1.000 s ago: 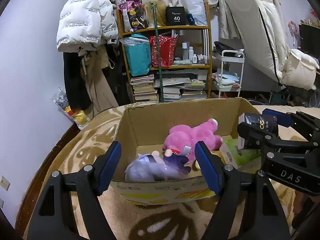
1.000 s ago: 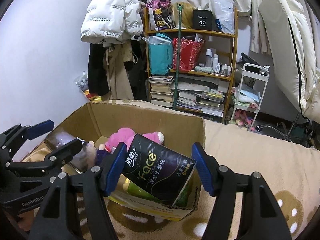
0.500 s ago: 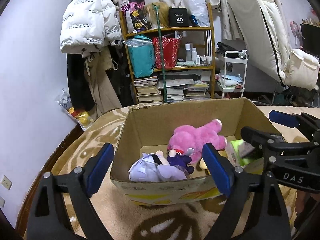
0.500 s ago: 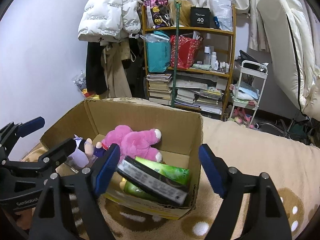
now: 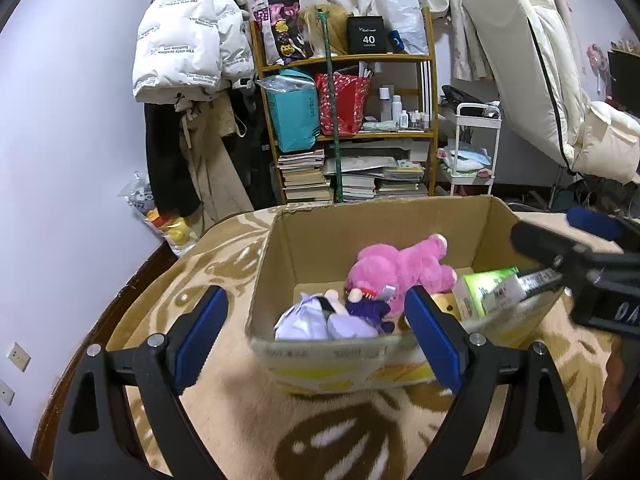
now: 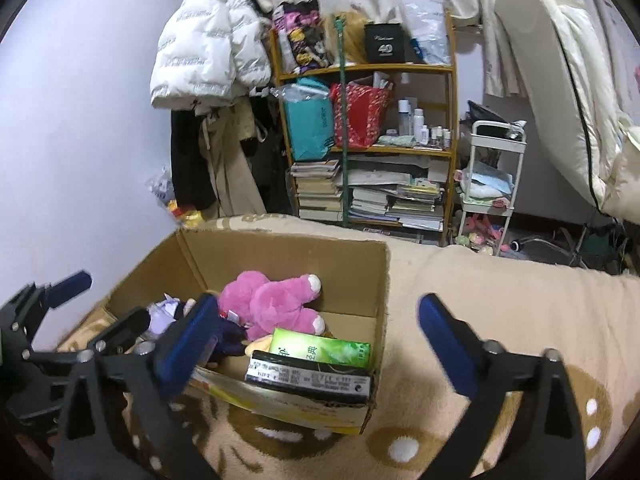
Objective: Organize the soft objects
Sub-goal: 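Release the clear bag into the box with the left tool while the right tool drops the black pack, then grasp the pink swirl cushion with the left tool while the right tool grasps the white fluffy plush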
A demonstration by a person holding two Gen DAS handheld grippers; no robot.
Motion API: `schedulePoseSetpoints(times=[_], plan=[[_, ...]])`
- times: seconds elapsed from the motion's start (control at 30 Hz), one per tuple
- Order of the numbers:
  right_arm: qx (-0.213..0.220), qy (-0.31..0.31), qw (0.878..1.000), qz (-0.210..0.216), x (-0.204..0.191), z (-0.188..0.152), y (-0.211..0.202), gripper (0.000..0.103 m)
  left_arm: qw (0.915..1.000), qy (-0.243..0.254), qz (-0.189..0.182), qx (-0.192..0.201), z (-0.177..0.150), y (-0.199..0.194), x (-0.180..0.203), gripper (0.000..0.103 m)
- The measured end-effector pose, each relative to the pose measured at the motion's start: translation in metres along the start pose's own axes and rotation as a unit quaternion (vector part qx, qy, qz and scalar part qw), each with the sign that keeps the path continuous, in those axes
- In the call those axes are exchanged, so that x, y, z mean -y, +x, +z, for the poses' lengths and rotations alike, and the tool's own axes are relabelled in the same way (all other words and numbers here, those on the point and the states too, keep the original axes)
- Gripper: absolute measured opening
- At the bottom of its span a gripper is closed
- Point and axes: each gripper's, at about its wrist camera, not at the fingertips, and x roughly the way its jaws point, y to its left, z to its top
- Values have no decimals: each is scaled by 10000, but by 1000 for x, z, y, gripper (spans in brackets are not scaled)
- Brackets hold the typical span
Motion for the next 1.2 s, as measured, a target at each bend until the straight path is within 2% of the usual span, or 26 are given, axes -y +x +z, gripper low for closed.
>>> schedulePoseSetpoints(times=[0.13,0.47,0.77,0.93,1.2], plan=[[9,102,9999,-8,5,0,-17,103,10000,27,15,1,-5,-19,0,95],[-150,116,9997,-172,10,-10,-65,103,9999,62,-57,-70,-18,-68,4,96],[-478,228,9984,-200,11,-25,-87,103,9992,300,-203,-166,-30,-103,14,96],[-638,434,9970,-102,14,-31,-98,103,9983,500,-81,-301,-39,-111,26,96],[-953,497,9942,-101,16,-49,-107,103,9956,518,-507,-591,-49,-111,34,96]])
